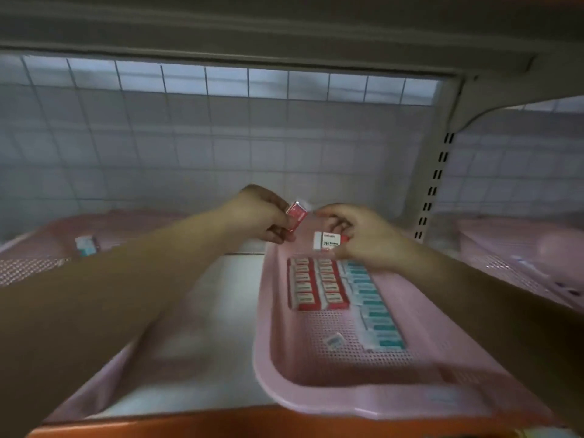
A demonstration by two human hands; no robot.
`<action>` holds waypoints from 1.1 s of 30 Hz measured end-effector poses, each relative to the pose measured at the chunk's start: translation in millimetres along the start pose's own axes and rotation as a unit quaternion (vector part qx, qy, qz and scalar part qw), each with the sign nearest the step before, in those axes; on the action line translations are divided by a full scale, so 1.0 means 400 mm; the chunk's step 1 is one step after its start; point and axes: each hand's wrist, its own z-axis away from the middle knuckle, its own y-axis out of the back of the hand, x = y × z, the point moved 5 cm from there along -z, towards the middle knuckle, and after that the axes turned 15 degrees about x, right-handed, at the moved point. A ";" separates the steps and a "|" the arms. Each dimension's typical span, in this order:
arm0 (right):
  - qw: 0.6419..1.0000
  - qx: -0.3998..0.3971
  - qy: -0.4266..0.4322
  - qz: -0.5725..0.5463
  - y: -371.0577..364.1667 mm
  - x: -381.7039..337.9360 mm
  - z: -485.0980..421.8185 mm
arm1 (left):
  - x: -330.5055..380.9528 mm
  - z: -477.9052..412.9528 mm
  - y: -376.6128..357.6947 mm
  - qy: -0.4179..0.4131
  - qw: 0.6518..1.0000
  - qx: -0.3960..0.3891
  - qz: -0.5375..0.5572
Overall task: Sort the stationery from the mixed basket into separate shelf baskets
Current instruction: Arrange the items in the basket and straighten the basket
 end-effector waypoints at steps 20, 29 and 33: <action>0.958 -0.136 0.164 0.191 -0.151 0.073 0.091 | -0.138 0.047 -0.063 -0.062 0.972 0.188 0.127; 0.953 -0.127 0.186 0.201 -0.179 0.099 0.119 | -0.130 0.051 -0.067 -0.099 0.975 0.187 0.065; 0.950 -0.100 0.174 0.240 -0.167 0.100 0.126 | -0.131 0.052 -0.068 -0.104 0.976 0.187 0.047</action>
